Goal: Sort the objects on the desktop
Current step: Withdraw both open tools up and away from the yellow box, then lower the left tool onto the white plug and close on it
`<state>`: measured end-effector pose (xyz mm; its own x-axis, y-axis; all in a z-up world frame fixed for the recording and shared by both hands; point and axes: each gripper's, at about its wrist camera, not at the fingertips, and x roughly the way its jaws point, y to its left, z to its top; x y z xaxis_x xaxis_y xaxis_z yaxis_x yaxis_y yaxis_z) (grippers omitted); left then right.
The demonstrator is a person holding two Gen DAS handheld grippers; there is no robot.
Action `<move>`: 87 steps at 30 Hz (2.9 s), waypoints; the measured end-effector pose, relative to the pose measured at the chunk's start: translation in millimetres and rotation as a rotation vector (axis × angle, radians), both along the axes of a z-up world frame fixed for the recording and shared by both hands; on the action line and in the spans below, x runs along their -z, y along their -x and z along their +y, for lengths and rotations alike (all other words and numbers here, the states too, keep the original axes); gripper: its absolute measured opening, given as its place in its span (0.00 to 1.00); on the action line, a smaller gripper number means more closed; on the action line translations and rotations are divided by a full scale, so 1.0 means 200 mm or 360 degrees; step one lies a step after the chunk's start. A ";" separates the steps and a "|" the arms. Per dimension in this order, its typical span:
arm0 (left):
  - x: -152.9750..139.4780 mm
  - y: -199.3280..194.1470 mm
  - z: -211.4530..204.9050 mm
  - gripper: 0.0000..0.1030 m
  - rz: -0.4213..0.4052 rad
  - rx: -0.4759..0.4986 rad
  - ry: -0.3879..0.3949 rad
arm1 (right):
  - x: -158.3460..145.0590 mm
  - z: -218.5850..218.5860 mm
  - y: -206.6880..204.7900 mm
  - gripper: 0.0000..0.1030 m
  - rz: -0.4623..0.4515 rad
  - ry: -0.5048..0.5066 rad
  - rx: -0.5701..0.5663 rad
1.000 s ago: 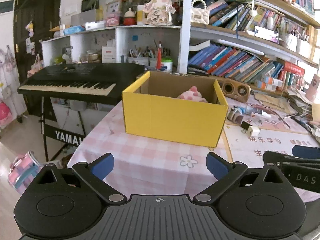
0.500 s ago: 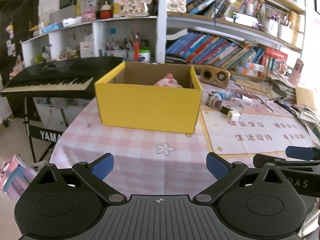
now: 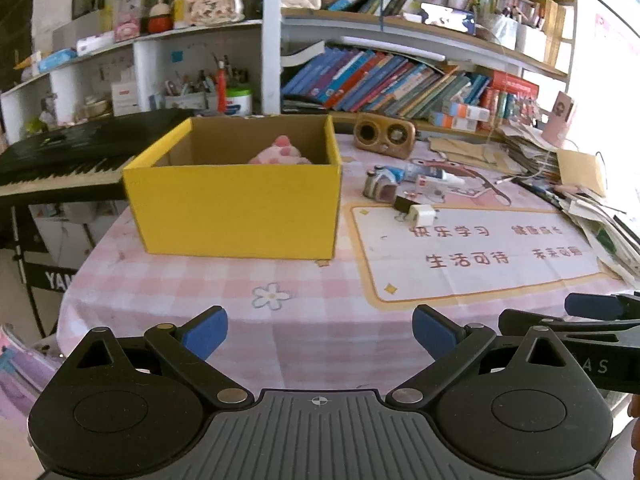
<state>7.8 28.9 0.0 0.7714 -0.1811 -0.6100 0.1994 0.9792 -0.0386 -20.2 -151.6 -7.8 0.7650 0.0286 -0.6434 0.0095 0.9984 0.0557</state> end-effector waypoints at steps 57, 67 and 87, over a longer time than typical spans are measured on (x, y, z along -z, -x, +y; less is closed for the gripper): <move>0.08 -0.64 -0.90 0.97 0.0152 0.0108 -0.0090 | 0.03 -0.87 -0.65 0.79 0.0086 -0.0037 0.0084; 0.14 -0.73 -0.99 0.97 0.0261 -0.0043 -0.0098 | 0.08 -1.00 -0.86 0.81 0.0115 -0.0068 -0.0064; 0.30 -0.97 -1.01 0.92 0.0232 -0.0295 -0.0038 | 0.13 -0.98 -1.22 0.81 0.0117 -0.0129 -0.0239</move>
<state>201.1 -172.2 -59.4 0.6937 -0.0289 -0.7197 0.0104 0.9995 -0.0301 224.0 -347.2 -33.6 0.6993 0.1933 -0.6882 -0.1325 0.9811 0.1409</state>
